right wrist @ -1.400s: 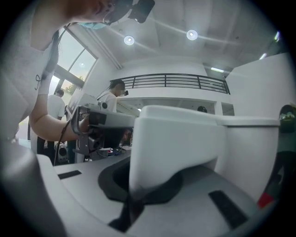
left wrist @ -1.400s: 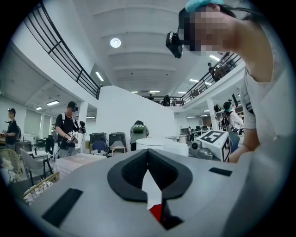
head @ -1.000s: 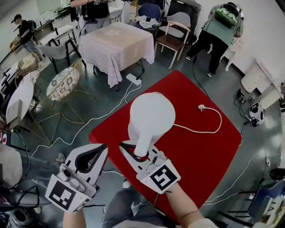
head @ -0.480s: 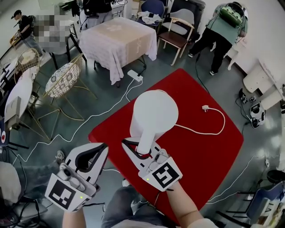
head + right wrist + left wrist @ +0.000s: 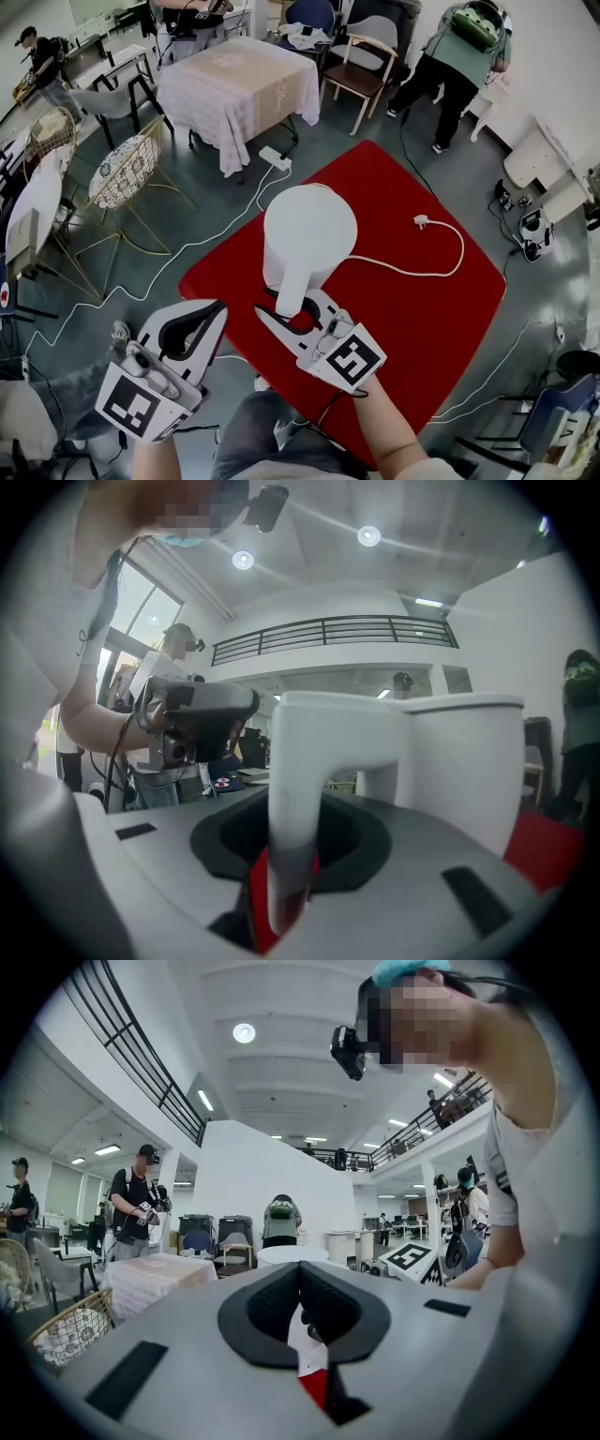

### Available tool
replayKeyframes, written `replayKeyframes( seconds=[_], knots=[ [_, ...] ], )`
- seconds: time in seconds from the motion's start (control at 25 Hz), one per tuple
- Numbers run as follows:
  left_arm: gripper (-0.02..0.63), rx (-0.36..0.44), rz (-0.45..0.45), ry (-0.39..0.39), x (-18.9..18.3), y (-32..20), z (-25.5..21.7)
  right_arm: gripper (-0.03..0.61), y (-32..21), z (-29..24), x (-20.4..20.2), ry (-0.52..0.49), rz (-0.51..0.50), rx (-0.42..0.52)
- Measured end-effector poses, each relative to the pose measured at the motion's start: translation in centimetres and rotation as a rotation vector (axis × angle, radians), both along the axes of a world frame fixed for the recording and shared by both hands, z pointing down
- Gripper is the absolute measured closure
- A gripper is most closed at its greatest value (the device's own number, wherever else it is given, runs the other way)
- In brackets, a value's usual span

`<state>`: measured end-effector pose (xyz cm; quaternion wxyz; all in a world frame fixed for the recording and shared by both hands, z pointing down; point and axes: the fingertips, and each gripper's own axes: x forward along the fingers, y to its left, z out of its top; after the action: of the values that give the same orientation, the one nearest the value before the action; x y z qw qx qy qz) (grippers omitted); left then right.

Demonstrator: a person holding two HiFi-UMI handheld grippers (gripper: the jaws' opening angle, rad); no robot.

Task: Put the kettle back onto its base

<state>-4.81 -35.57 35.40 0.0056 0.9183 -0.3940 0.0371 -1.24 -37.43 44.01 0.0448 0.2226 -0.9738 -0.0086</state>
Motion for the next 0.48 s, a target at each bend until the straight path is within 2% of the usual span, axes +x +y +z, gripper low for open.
replayKeyframes(
  seconds=[0.12,0.32,0.44,0.48],
  knots=[
    [0.603,0.003,0.005,-0.001,0.7,0.3,-0.1,0.447,0.4,0.2,1.5,-0.006,0.024,-0.003],
    [0.603,0.011,0.016,-0.006,1.6,1.4,-0.6,0.442,1.5,-0.1,4.5,0.0,0.105,-0.008],
    [0.603,0.016,0.026,-0.001,2.4,2.5,-1.2,0.452,2.7,-2.2,6.3,-0.044,0.157,0.007],
    [0.603,0.018,0.03,0.0,2.8,2.9,-1.5,0.494,3.4,-3.3,6.5,-0.066,0.164,0.014]
  ],
)
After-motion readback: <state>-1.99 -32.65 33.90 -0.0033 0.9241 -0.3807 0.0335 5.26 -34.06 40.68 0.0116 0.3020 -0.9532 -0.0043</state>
